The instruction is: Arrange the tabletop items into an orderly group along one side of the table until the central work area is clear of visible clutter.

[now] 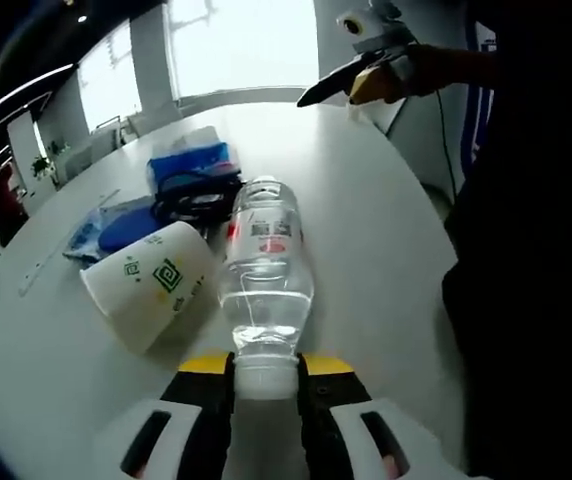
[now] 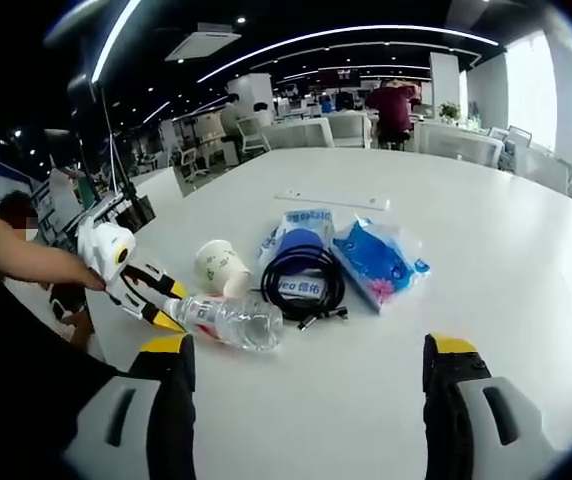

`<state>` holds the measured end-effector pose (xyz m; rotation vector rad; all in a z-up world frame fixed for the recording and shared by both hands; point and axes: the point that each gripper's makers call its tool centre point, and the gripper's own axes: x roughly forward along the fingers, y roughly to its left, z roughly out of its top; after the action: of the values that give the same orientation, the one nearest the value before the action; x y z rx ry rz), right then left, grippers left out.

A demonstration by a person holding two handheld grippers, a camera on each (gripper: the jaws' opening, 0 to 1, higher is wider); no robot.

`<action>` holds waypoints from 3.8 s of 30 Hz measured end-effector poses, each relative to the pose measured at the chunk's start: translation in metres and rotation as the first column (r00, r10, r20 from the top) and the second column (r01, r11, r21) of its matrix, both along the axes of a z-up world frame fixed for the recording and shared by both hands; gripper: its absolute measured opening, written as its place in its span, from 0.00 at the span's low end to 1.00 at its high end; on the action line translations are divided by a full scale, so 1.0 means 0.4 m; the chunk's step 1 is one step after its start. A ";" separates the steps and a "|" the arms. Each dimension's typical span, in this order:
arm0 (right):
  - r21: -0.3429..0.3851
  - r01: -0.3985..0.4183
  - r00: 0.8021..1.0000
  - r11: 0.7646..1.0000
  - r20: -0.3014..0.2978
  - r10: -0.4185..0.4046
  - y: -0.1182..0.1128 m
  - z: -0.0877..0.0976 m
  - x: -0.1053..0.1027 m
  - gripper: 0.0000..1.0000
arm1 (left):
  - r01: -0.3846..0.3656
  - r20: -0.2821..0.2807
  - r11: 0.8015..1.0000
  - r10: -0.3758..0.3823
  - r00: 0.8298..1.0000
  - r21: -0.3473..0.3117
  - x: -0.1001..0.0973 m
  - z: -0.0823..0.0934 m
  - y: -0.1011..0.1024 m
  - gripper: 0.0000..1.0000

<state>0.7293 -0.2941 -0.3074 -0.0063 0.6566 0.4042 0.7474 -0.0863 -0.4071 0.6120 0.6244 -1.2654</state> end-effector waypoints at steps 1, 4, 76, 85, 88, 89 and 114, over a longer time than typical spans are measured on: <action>0.000 0.001 1.000 1.000 -0.002 -0.001 -0.001 -0.002 0.000 0.91 | 0.000 0.000 1.000 0.000 1.000 0.002 0.000 0.000 -0.001 0.22; 0.000 0.001 1.000 1.000 -0.003 -0.001 -0.002 -0.002 0.000 0.91 | -0.001 0.000 1.000 0.001 1.000 0.009 -0.001 0.002 -0.002 0.22; -0.013 -0.021 0.996 1.000 0.082 0.022 0.001 0.053 0.021 0.92 | 0.074 0.059 0.955 -0.060 0.996 -0.287 0.021 0.380 -0.211 0.21; 0.001 0.001 0.997 1.000 0.081 -0.001 -0.017 0.056 0.018 0.94 | 0.089 0.047 0.941 -0.077 0.996 -0.325 0.050 0.396 -0.285 0.21; 0.007 0.019 0.997 1.000 0.078 -0.019 -0.027 0.054 0.014 0.94 | 0.094 0.035 0.937 -0.087 0.996 -0.337 0.055 0.401 -0.310 0.21; 0.011 0.026 0.997 1.000 0.077 -0.027 -0.030 0.054 0.012 0.93 | 0.096 0.032 0.936 -0.091 0.995 -0.339 0.056 0.401 -0.315 0.21; 0.013 0.061 0.997 0.998 0.052 -0.062 -0.054 0.044 -0.006 0.92 | 0.131 0.001 0.920 -0.141 0.990 -0.369 0.058 0.399 -0.393 0.22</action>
<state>0.7269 -0.3156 -0.2899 0.0140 0.6013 0.3472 0.7708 -0.2434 -0.2473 0.3299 0.3538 -1.4781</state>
